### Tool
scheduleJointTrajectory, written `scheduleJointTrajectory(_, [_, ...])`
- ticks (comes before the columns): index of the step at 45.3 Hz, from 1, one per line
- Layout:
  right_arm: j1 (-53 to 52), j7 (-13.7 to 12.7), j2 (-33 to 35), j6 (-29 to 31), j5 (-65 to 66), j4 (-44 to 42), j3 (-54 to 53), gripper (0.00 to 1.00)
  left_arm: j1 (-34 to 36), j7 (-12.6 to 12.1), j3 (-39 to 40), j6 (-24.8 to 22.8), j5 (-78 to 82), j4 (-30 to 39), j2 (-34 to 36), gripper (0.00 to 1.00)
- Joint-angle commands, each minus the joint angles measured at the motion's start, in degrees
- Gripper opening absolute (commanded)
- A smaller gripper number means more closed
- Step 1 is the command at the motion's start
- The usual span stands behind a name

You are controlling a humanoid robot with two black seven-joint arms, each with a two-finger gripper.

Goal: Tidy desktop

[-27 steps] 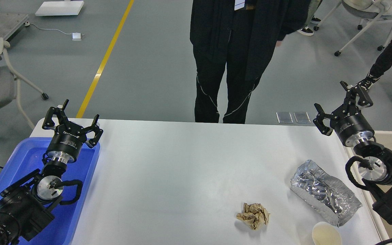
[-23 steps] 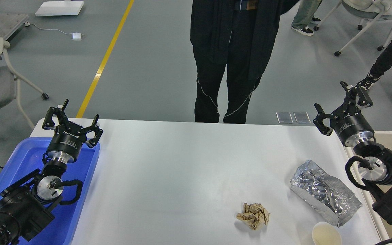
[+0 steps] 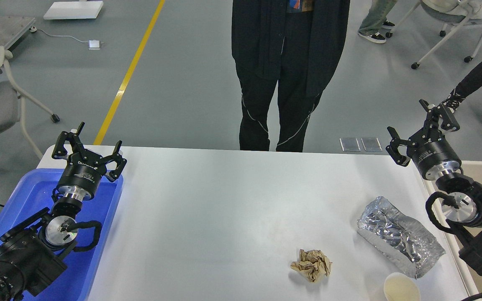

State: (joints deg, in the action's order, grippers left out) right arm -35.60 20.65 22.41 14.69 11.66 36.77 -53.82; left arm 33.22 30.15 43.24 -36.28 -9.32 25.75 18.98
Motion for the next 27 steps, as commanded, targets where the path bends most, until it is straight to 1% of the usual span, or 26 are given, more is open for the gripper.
scheduleJointTrajectory(1, [0.0,0.0,1.2,0.4,0.0,0.0,-0.1,1.00,0.0,0.0,0.0,0.0,0.0,0.0,0.0,1.00])
scheduleJointTrajectory(6, [0.1,-0.1,2.0,0.4,0.0,0.0,0.2,1.00,0.0,0.0,0.0,0.1,0.0,0.0,0.0,1.00])
scheduleJointTrajectory(21, [-0.5,-0.1,1.6,-0.2,-0.1,-0.2,0.3,1.00,0.0,0.0,0.0,0.0,0.0,0.0,0.0,1.00])
scheduleJointTrajectory(27, [-0.8,-0.2,1.4,-0.4,-0.1,-2.3,0.5,1.00,0.0,0.0,0.0,0.0,0.0,0.0,0.0,1.00])
